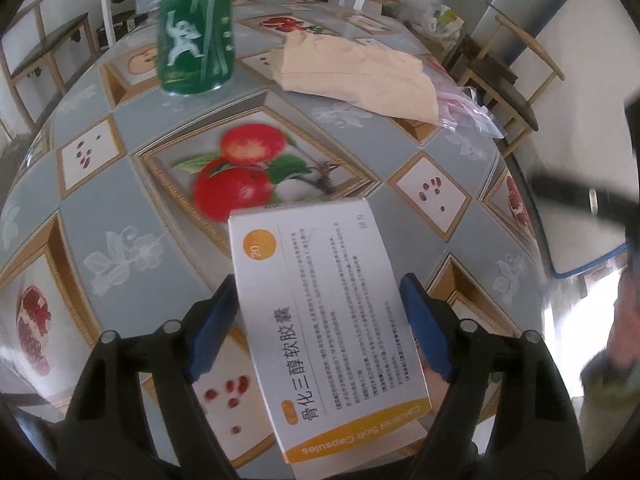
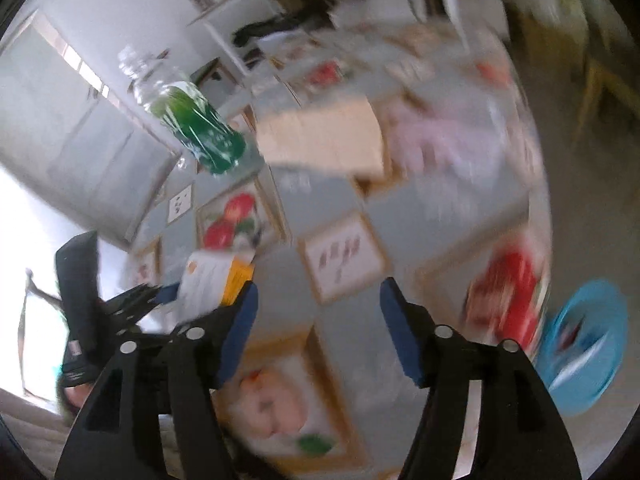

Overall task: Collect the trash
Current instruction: 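Grasp the tan paper bag with the right gripper while the left gripper holds the medicine box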

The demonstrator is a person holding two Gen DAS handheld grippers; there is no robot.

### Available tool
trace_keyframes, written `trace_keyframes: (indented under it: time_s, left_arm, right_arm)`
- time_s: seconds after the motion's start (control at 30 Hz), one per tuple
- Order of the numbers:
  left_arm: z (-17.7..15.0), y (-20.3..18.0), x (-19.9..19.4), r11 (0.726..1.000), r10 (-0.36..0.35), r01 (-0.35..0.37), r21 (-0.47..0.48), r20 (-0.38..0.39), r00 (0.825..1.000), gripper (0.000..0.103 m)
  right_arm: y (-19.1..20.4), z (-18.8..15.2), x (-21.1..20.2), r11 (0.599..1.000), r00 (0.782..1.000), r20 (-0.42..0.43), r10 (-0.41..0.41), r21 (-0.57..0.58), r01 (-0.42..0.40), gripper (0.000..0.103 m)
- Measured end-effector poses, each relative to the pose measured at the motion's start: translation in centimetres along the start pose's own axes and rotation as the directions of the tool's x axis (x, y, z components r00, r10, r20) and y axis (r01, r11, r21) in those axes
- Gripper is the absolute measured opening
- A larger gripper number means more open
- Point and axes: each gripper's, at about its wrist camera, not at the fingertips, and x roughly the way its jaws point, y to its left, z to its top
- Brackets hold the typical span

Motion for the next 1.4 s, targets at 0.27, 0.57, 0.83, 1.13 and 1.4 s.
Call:
trace_keyframes:
  time_s: [0.27,0.57,0.83,1.13,1.4]
  left_arm:
    - [-1.0,2.7,-1.3,0.999,-0.014,0.015,-0.04,0.026,1.0,0.077]
    - [-1.3,3.5,-1.8,0.998,-0.034,0.035,-0.05,0.028,0.999,0.077]
    - [-1.2,3.7,-1.9,0.997,-0.048,0.049,-0.051,0.028,0.998,0.077]
    - [-1.5,3.8,-1.9,0.997,-0.046,0.048,-0.052,0.041,0.998,0.077]
    - [-1.5,3.7,-2.0,0.998,-0.04,0.043,-0.052,0.048,0.998,0.077]
  right_arm:
    - [3.3,8.4,5.4,0.918,0.99,0.049,-0.129,-0.372,0.138,0.088]
    - [5.7,11.1,15.1,0.782,0.96,-0.079,-0.27,-0.6,0.171,0.088]
    - [6.6,10.7,16.8,0.764,0.941,-0.057,-0.332,-0.601,0.233,0.046]
    - [6.4,11.7,12.4,0.789,0.94,0.088,-0.331,-0.52,0.326,0.009]
    - [5.4,12.2,0.1,0.897,0.919,0.326,-0.223,-0.301,0.324,0.009]
